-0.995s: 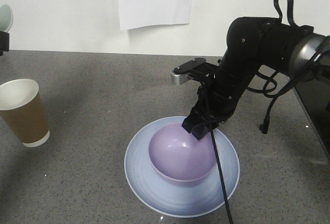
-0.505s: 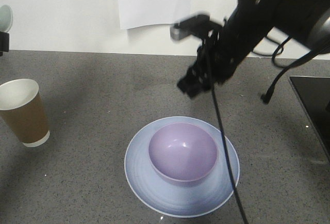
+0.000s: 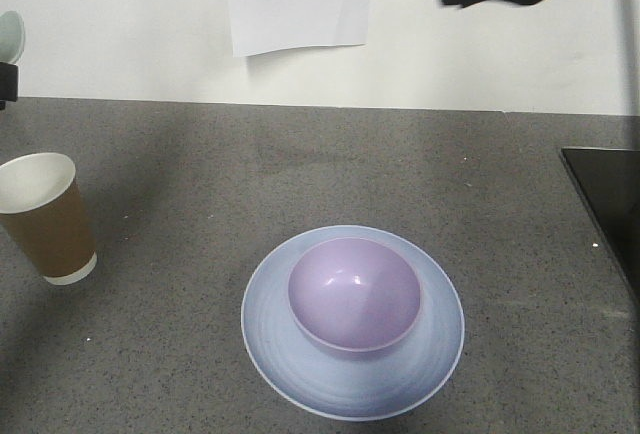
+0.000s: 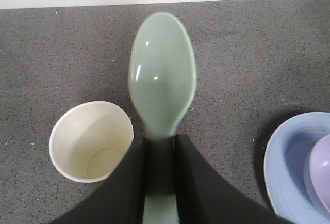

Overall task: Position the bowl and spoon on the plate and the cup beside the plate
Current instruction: 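Open the right gripper and lift it away from the bowl, then move the left gripper with the spoon over the bowl and lower it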

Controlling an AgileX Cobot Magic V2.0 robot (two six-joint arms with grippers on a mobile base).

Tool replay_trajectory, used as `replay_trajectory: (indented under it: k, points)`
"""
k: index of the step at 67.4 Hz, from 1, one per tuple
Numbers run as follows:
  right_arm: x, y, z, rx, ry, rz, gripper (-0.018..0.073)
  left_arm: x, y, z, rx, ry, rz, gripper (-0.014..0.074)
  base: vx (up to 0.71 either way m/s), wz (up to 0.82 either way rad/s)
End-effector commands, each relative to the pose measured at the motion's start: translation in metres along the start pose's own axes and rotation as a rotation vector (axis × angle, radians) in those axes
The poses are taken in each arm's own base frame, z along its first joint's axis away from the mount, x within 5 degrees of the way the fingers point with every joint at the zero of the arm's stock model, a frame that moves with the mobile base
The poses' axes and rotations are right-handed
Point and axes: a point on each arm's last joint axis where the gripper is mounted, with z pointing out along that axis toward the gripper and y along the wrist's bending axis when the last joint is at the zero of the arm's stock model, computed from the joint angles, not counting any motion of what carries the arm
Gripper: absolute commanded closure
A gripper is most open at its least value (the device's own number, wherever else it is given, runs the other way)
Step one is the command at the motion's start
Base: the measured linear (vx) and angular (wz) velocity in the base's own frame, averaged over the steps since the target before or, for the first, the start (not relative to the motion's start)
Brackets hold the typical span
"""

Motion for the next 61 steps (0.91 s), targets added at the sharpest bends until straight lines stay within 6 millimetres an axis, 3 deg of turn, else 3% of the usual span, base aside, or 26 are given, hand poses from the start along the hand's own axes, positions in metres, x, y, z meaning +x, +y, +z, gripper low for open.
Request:
replay_trajectory:
  k: [1, 12, 24, 36, 48, 61]
  points:
    - [0.004, 0.01, -0.04, 0.04, -0.157, -0.016, 0.0566, -0.01, -0.001, -0.014, 0.013, -0.1, -0.01, 0.0602, 0.0, 0.0]
    - [0.058, 0.027, -0.06, 0.036, -0.123, 0.0, 0.0564, -0.008, -0.001, -0.014, 0.013, -0.088, -0.011, 0.0602, 0.0, 0.0]
    - [0.135, 0.045, -0.063, 0.061, -0.157, 0.037, 0.0564, -0.006, -0.005, -0.014, 0.058, -0.062, -0.005, 0.0602, 0.0, 0.0]
    - [0.196, 0.056, -0.053, 0.086, -0.189, 0.079, 0.0564, -0.007, -0.024, -0.007, 0.253, -0.046, 0.044, 0.0602, 0.0, 0.0]
    - [0.223, 0.061, -0.042, 0.073, -0.183, 0.112, 0.0564, -0.011, -0.044, 0.015, 0.474, 0.004, 0.049, 0.0602, 0.0, 0.0]
    - [0.223, 0.06, -0.04, 0.079, -0.209, 0.119, 0.0564, -0.02, -0.072, 0.048, 0.623, 0.087, 0.035, 0.0603, 0.0, 0.0]
